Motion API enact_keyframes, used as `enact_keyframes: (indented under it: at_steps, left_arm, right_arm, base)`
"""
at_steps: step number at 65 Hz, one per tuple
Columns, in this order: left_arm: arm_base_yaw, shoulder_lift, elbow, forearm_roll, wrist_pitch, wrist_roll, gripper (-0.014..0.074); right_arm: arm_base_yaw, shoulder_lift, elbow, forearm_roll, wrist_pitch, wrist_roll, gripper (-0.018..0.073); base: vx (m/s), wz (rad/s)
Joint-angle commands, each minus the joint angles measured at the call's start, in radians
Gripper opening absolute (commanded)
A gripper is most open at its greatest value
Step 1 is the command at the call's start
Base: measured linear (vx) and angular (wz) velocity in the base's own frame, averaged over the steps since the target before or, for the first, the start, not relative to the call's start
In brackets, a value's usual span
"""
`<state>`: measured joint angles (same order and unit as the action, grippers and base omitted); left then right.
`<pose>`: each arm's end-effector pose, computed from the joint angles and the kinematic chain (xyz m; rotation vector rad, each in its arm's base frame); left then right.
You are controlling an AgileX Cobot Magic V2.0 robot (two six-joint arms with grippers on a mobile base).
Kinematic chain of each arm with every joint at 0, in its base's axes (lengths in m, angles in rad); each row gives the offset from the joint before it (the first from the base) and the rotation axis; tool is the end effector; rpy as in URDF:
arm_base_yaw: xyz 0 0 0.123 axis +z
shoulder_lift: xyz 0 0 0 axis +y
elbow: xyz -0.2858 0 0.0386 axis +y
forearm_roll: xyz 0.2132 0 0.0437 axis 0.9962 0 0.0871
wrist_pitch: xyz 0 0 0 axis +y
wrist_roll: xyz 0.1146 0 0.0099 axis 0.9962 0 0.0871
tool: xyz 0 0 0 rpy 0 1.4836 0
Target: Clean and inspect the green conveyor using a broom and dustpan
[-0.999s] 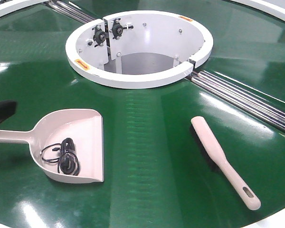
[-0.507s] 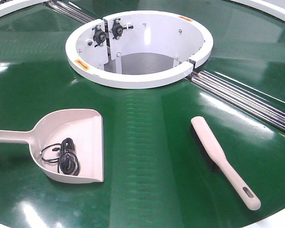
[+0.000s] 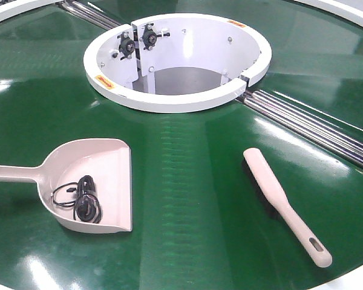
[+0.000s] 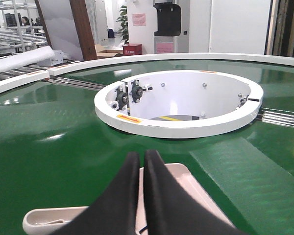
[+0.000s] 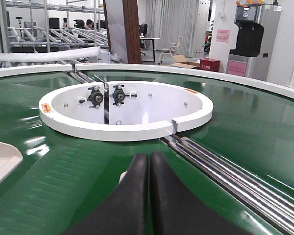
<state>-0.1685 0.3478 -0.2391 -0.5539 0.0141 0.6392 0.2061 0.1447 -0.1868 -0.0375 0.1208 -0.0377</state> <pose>0.0749 -0.0137 0.2731 0.2088 1.5911 -0.0704 0.0480 0.0095 0.2559 -0.2154 1.5482 0.0998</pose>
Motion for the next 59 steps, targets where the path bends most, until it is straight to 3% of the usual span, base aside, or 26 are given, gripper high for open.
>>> enact_keyframes:
  at_steps: [1,37,44,52,59]
  left_arm:
    - [-0.008,0.004,-0.026,-0.011,-0.072,0.002,-0.0006]
    - [-0.008,0.004,-0.020,-0.006,-0.093,-0.023,-0.0006]
    - [-0.007,0.004,-0.020,0.132,-0.079,-0.151,-0.0006]
    - [-0.004,0.004,-0.013,0.417,-0.053,-0.443,-0.0006]
    - [-0.004,-0.036,0.044,0.545,-0.058,-0.586,-0.0006]
  right_arm:
    - [-0.004,0.011,-0.026,0.001,-0.078,-0.011,-0.0008]
    - [-0.004,0.011,-0.026,0.001,-0.078,-0.011,-0.0008]
    - [-0.004,0.011,-0.026,0.001,-0.078,-0.011,-0.0008]
    - [-0.004,0.011,-0.026,0.001,-0.078,-0.011,-0.0008]
    - [-0.004,0.011,-0.026,0.001,-0.078,-0.011,-0.0008]
  base:
    - [0.00,0.00]
    - [0.00,0.00]
    - [0.00,0.00]
    - [0.00,0.00]
    - [0.00,0.00]
